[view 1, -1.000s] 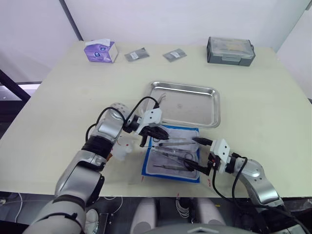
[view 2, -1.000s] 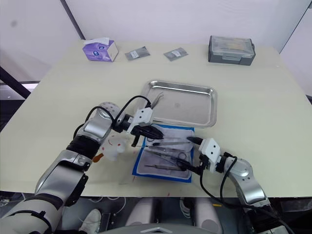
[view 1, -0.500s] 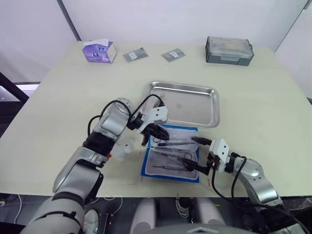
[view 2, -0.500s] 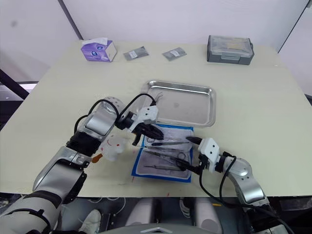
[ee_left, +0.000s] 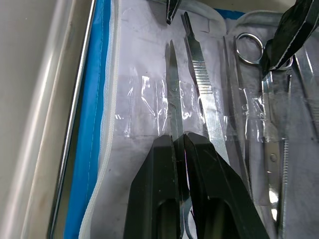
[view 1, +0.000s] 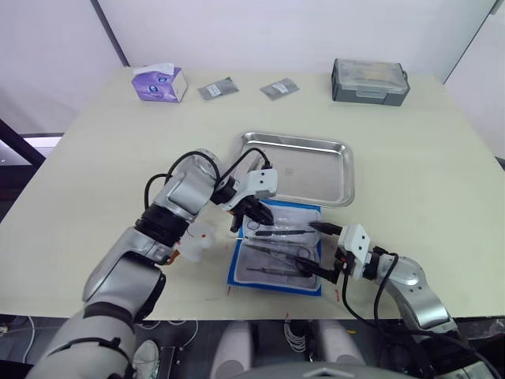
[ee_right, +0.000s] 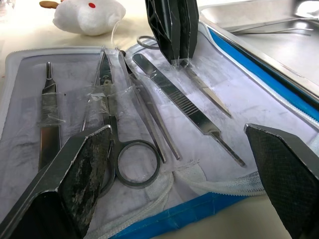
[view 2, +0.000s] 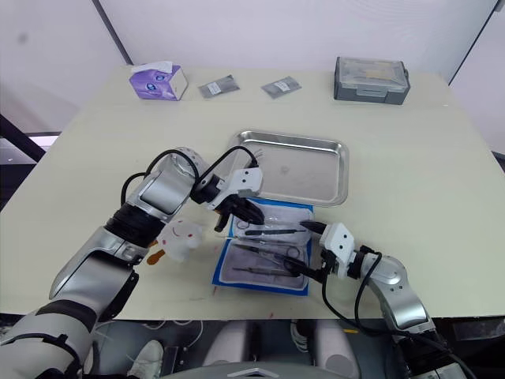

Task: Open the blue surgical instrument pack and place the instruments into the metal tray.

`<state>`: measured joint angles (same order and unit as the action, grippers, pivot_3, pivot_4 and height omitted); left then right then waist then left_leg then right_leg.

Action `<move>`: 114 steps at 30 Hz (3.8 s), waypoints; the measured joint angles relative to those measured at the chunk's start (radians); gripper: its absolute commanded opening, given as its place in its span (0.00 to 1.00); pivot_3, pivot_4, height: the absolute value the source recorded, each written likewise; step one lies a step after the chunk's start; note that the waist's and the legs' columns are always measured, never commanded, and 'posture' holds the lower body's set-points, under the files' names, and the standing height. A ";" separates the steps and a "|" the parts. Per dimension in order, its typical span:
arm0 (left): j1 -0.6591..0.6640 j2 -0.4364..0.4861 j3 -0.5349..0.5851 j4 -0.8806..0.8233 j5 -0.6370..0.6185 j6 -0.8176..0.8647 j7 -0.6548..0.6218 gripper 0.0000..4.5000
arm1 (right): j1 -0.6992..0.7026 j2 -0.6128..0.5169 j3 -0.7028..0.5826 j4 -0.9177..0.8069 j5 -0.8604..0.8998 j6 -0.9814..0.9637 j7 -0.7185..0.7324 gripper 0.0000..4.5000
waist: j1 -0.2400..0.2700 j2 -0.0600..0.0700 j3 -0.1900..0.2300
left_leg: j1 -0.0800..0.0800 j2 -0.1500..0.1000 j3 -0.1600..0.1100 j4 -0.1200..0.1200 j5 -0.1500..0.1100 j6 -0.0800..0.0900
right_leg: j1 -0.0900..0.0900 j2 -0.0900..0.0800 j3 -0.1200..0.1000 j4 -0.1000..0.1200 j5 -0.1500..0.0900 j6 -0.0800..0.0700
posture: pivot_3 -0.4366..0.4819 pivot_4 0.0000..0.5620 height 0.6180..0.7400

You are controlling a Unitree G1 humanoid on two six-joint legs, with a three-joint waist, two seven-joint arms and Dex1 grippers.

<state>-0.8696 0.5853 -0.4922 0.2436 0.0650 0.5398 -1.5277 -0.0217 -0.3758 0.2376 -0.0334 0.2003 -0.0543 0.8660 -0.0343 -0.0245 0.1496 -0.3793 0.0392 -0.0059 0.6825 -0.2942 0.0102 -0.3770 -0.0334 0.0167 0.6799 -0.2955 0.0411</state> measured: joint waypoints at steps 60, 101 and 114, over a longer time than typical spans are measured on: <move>-0.044 0.266 -0.061 -0.057 -0.125 0.019 -0.028 0.01 | 0.000 -0.005 -0.001 -0.005 0.002 0.007 0.015 1.00 | 0.002 0.001 0.001 | 0.000 0.000 0.000 0.000 0.000 0.000 | 0.000 0.000 0.000 0.000 0.000 0.000 | 0.48 0.27 1.00; -0.027 -0.158 0.378 -0.171 -0.289 0.542 0.878 0.01 | -0.007 -0.020 -0.001 -0.046 0.007 0.097 0.014 1.00 | 0.003 0.001 0.001 | -0.001 -0.001 -0.001 0.000 0.000 0.000 | 0.000 -0.001 0.002 0.000 0.000 0.000 | 0.48 0.27 1.00; 0.050 -0.249 0.398 -0.140 -0.252 0.535 1.068 0.01 | -0.004 -0.024 -0.001 -0.059 0.006 0.116 -0.002 1.00 | 0.008 0.000 0.001 | -0.001 -0.001 -0.001 0.001 0.001 -0.001 | 0.000 -0.002 0.002 0.000 0.000 0.000 | 0.48 0.27 1.00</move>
<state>-0.8193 0.3360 -0.0942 0.1039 -0.1869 1.0750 -0.4596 -0.0253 -0.3998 0.2366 -0.0924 0.2067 0.0619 0.8642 -0.0267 -0.0241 0.1506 -0.3799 0.0380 -0.0068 0.6830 -0.2936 0.0090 -0.3771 -0.0351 0.0182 0.6800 -0.2953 0.0414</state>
